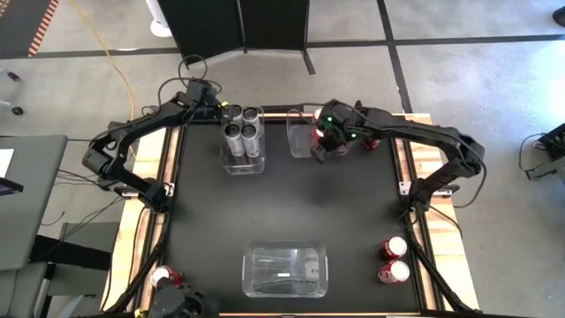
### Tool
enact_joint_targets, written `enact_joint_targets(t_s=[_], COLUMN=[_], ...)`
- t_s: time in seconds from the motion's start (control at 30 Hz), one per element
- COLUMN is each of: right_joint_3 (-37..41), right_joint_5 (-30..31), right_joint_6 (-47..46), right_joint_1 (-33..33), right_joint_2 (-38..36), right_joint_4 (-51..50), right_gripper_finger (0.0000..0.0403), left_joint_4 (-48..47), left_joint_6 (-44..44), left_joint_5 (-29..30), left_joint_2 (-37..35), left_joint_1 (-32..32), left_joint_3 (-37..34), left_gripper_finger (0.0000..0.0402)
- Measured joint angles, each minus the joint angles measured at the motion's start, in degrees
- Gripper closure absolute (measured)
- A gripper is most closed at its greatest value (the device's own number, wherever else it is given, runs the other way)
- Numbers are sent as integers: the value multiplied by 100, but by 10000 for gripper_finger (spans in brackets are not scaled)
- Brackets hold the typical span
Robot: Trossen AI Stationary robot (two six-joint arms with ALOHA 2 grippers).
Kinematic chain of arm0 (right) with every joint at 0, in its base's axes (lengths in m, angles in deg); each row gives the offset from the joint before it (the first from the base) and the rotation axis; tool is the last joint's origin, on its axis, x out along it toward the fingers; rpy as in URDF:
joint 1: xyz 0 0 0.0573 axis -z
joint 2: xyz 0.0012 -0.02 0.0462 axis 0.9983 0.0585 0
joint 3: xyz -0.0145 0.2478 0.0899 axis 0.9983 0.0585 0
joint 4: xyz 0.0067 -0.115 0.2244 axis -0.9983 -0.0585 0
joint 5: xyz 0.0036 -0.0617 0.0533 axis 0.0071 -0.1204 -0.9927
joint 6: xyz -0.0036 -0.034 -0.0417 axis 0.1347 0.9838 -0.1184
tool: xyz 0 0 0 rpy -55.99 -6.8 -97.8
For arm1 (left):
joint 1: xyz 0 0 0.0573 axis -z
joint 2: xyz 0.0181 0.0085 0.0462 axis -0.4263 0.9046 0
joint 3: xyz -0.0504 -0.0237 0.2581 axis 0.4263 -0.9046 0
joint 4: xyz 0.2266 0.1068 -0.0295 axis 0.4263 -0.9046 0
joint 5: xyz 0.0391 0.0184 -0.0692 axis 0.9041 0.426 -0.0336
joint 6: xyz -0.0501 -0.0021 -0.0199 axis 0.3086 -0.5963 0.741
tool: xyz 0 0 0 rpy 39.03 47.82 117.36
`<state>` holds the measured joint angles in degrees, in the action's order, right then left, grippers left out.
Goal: Sort soda cans
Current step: Adjust the top transparent bin
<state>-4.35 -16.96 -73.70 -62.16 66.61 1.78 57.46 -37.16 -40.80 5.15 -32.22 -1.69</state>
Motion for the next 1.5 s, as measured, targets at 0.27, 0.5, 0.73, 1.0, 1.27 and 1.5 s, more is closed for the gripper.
enact_joint_targets(t_s=[0.27,0.5,0.73,1.0,1.27,1.5], right_joint_3=[0,2,2,2,-92,-115], right_joint_5=[-9,-4,21,-34,-60,-191], right_joint_6=[778,935,1153,1403,1487,1349], right_joint_1=[-138,-22,165,126,-268,-749], right_joint_2=[588,1217,1525,1559,1539,1518], right_joint_4=[1020,1341,1488,1521,1187,737], right_gripper_finger=[195,195,274,348,393,393], left_joint_4=[-15,132,-36,66,55,88], left_joint_6=[-7,-380,-173,-127,-238,-265], left_joint_5=[2,2,-47,-101,-85,-81], left_joint_2=[-293,-1219,-2034,-2588,-2532,-2371], left_joint_1=[0,0,173,762,992,1076], left_joint_3=[-4,-11,-11,-11,-11,-13], left_gripper_finger=[275,274,274,274,274,274])
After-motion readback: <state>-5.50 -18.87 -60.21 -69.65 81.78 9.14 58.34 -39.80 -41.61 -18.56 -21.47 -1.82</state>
